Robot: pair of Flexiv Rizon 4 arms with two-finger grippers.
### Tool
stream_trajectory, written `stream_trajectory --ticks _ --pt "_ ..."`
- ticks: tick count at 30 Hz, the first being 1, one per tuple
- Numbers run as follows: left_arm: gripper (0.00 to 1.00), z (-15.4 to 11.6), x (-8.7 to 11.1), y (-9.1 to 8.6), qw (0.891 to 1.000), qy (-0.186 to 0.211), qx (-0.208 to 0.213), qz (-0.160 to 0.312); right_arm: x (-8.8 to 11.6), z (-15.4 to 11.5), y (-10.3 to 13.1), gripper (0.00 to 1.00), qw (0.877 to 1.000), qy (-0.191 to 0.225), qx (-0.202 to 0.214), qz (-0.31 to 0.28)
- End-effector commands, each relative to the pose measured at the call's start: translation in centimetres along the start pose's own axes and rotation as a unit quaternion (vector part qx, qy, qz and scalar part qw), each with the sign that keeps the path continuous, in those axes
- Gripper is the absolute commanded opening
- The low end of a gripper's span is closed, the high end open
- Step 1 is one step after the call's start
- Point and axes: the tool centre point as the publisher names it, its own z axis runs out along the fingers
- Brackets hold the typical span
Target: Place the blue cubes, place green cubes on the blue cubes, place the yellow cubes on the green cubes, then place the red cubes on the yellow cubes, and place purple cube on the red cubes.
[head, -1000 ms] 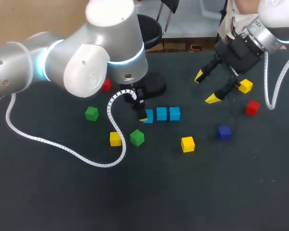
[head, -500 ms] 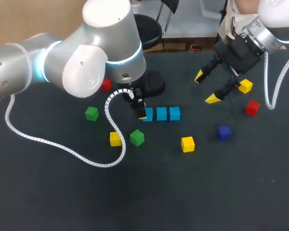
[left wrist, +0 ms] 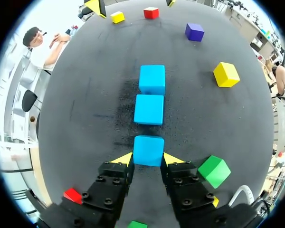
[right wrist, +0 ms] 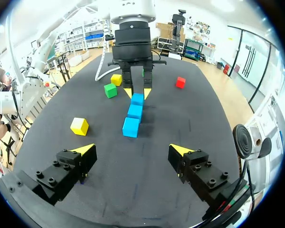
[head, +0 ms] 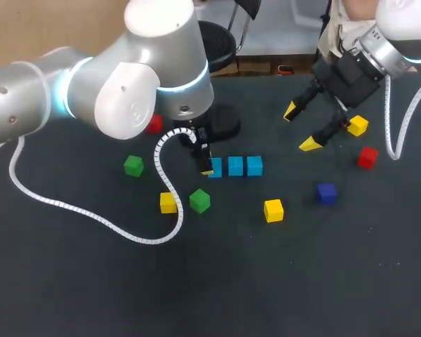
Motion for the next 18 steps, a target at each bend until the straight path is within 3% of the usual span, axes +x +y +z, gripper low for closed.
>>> stream_trajectory --ticks 1,18 --pt "0.0 0.34 -0.04 0.4 1.0 0.0 0.003 -0.002 0.01 0.0 0.0 1.0 1.0 -0.001 0.0 0.0" --pt "0.0 0.21 -0.25 0.74 1.0 -0.001 0.0 0.0 0.01 0.0 0.0 1.0 1.0 -0.001 0.0 0.0"
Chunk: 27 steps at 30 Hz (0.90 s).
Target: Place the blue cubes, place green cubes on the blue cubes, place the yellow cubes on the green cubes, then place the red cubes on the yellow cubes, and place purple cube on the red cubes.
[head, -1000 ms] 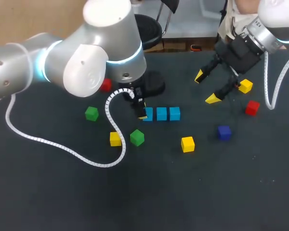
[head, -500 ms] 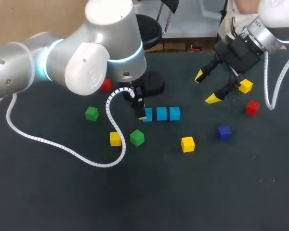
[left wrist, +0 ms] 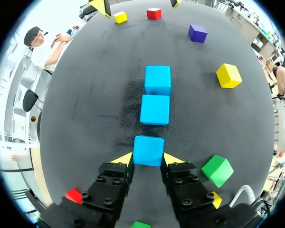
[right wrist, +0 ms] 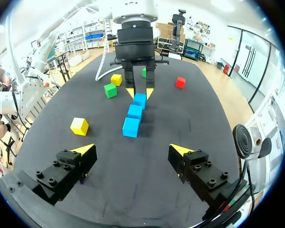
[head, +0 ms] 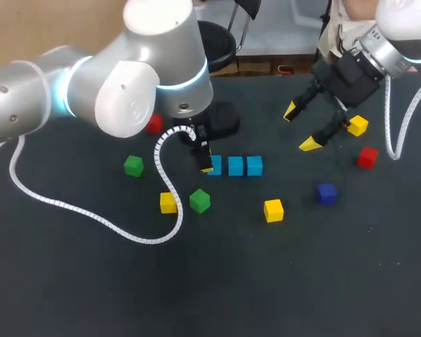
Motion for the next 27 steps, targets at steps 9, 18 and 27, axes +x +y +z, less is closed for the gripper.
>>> stream_trajectory --ticks 9,18,27 --pt "0.0 0.16 -0.12 0.09 1.0 0.0 0.005 0.0 0.01 0.0 0.0 1.0 1.0 -0.001 0.0 0.0" --pt "0.41 0.06 0.08 0.08 1.0 0.002 0.01 -0.006 0.01 0.0 0.0 1.0 1.0 -0.001 0.0 0.0" --pt "1.0 -0.27 0.31 0.11 1.0 0.001 0.015 -0.012 0.01 0.0 0.0 1.0 1.0 -0.001 0.0 0.0"
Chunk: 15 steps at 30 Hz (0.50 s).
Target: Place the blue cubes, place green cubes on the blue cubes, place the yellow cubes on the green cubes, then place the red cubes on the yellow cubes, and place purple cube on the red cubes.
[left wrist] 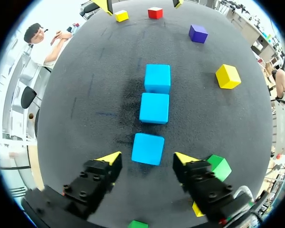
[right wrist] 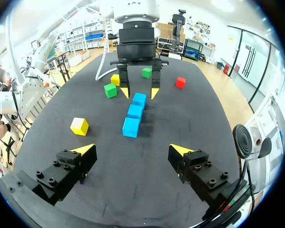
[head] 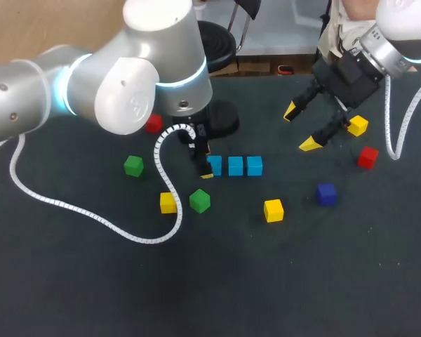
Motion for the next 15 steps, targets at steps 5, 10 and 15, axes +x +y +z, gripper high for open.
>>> stream_trajectory --ticks 5,10,15 --pt "1.0 -1.1 0.3 0.3 1.0 -0.012 0.002 -0.011 0.0 0.0 0.0 1.0 1.0 -0.001 0.0 0.0" --pt "1.0 -2.9 0.7 0.3 0.999 -0.029 -0.001 -0.018 0.0 0.0 0.0 1.0 1.0 -0.001 0.0 0.0" --pt "1.0 -4.5 1.2 -0.3 1.0 -0.026 -0.006 -0.016 0.0 0.0 0.0 1.0 1.0 -0.001 0.0 0.0"
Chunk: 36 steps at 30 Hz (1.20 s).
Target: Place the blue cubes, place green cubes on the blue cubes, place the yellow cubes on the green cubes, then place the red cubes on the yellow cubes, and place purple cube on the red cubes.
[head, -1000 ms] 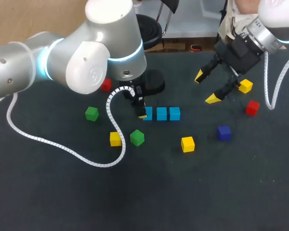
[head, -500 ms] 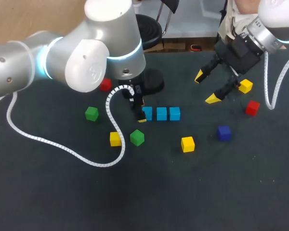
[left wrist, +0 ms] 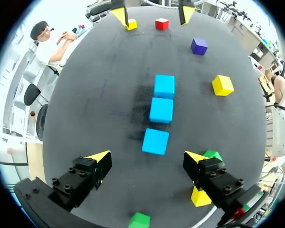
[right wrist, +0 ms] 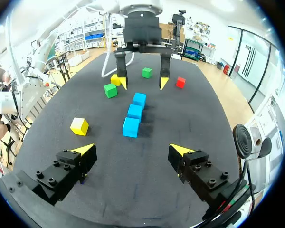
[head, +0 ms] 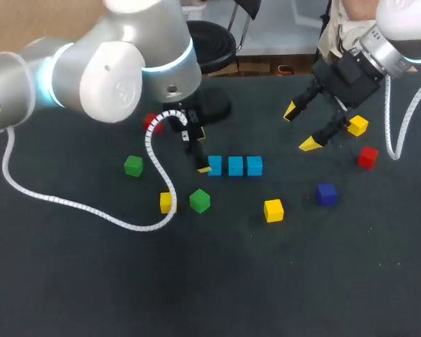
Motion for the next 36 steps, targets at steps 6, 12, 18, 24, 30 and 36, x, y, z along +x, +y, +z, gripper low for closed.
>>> stream_trajectory --ticks 6,12,18,24,30,36 --pt "1.0 -3.0 1.4 -1.9 1.0 -0.014 -0.005 -0.006 0.0 0.0 0.0 1.0 1.0 -0.001 0.0 0.0" --pt "1.0 -4.1 1.8 -2.5 0.999 -0.032 -0.003 -0.019 0.0 0.0 0.0 1.0 1.0 -0.001 0.0 0.0" --pt "1.0 -5.1 1.6 -3.6 0.999 -0.039 -0.007 -0.017 0.0 0.0 0.0 1.0 1.0 -0.001 0.0 0.0" --pt "1.0 -5.8 1.5 -4.9 0.999 -0.046 -0.007 -0.016 0.0 0.0 0.0 1.0 1.0 -0.001 0.0 0.0" --pt "1.0 -6.2 1.7 -6.3 0.999 -0.049 -0.005 -0.017 0.0 0.0 0.0 1.0 1.0 -0.001 0.0 0.0" --pt "1.0 -6.4 2.2 -7.4 0.998 -0.058 0.006 -0.015 0.0 0.0 0.0 1.0 1.0 -0.001 0.0 0.0"
